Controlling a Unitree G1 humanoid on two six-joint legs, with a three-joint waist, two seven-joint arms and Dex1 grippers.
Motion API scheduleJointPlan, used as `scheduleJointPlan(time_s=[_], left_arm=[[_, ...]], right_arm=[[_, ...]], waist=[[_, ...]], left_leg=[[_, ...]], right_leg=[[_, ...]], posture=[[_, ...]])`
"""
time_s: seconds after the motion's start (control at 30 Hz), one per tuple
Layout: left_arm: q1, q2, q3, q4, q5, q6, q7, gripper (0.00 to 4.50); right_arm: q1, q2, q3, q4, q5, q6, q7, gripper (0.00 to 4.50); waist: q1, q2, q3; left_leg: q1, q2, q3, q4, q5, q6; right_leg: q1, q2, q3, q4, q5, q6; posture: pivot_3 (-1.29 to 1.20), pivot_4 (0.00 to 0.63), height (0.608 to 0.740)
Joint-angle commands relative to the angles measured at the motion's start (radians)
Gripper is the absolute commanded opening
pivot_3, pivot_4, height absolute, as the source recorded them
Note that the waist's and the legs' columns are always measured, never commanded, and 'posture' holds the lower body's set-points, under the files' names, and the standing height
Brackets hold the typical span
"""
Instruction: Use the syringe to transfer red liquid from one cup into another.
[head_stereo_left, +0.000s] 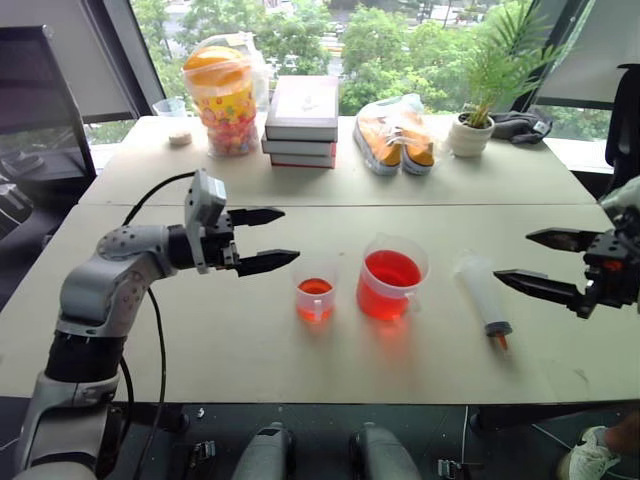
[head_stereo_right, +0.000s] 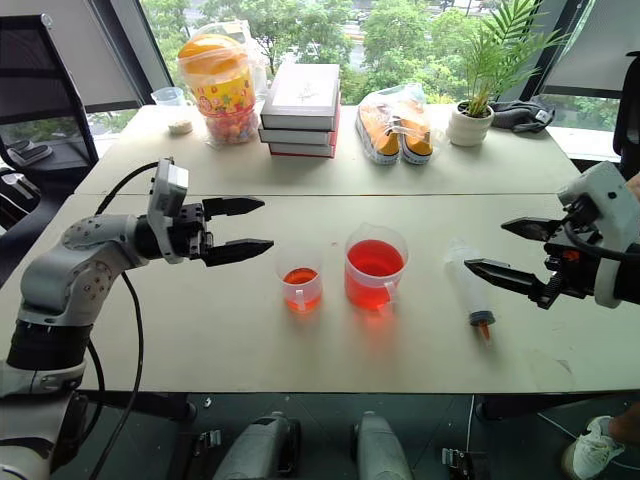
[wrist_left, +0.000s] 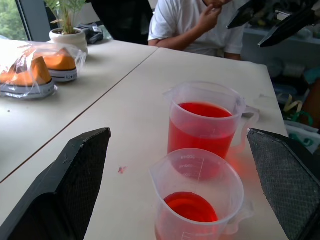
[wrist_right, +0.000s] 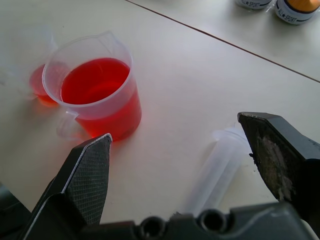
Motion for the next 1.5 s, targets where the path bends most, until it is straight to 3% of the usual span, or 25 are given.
scheduleJointPlan(time_s=[0.03, 0.5, 0.93, 1.1, 1.23, 1.5], left_arm=[[-0.033, -0.003, 0.006, -0.006, -0.012, -0.007, -0.013, 4.5], [-0.074, -0.02, 0.005, -0.007, -0.038, 0.03, 0.006, 4.5], [-0.085, -0.044, -0.018, 0.006, -0.017, 0.015, 0.003, 4.5], [-0.08, -0.047, -0.02, 0.004, -0.01, 0.008, 0.001, 4.5], [-0.09, -0.068, -0.037, 0.016, 0.009, -0.014, 0.001, 4.5], [-0.062, -0.113, -0.055, 0.003, 0.025, -0.039, 0.02, 4.5]], right_arm=[[0.006, -0.014, -0.048, 0.001, -0.01, -0.002, 0.006, 4.47], [0.022, -0.016, -0.063, 0.006, -0.022, 0.017, -0.006, 4.47], [-0.034, -0.091, 0.016, 0.088, -0.035, 0.084, -0.036, 4.47], [-0.144, -0.134, 0.152, 0.152, -0.005, 0.174, -0.065, 4.47], [-0.382, -0.11, 0.384, 0.289, 0.007, 0.295, -0.1, 4.47], [-0.752, 0.011, 0.798, 0.679, -0.203, 0.366, -0.167, 4.47]], waist=[[0.0, 0.0, 0.0], [-0.001, 0.0, 0.0], [-0.001, 0.0, 0.0], [-0.003, 0.0, 0.0], [-0.004, 0.0, 0.0], [-0.002, 0.0, 0.0]], left_leg=[[0.0, 0.0, 0.0, 0.0, 0.0, 0.0], [0.009, 0.0, 0.0, 0.0, 0.0, 0.001], [0.01, 0.0, 0.0, 0.0, -0.001, 0.001], [0.01, 0.0, 0.0, -0.001, -0.001, 0.001], [0.01, 0.0, 0.0, -0.001, -0.001, 0.001], [0.008, 0.0, 0.001, -0.004, -0.001, 0.001]], right_leg=[[0.0, 0.0, 0.0, 0.0, 0.0, 0.0], [0.009, 0.0, 0.0, -0.001, 0.0, 0.0], [0.01, 0.0, 0.0, -0.001, 0.0, 0.0], [0.009, 0.0, 0.0, -0.002, 0.0, 0.0], [0.009, -0.001, 0.001, -0.002, 0.0, -0.001], [0.007, -0.003, 0.001, -0.006, 0.0, -0.001]], posture=[[0.0, 0.15, 0.74], [0.0, 0.15, 0.74], [0.0, 0.15, 0.74], [0.0, 0.15, 0.74], [0.0, 0.15, 0.74], [0.0, 0.15, 0.74]])
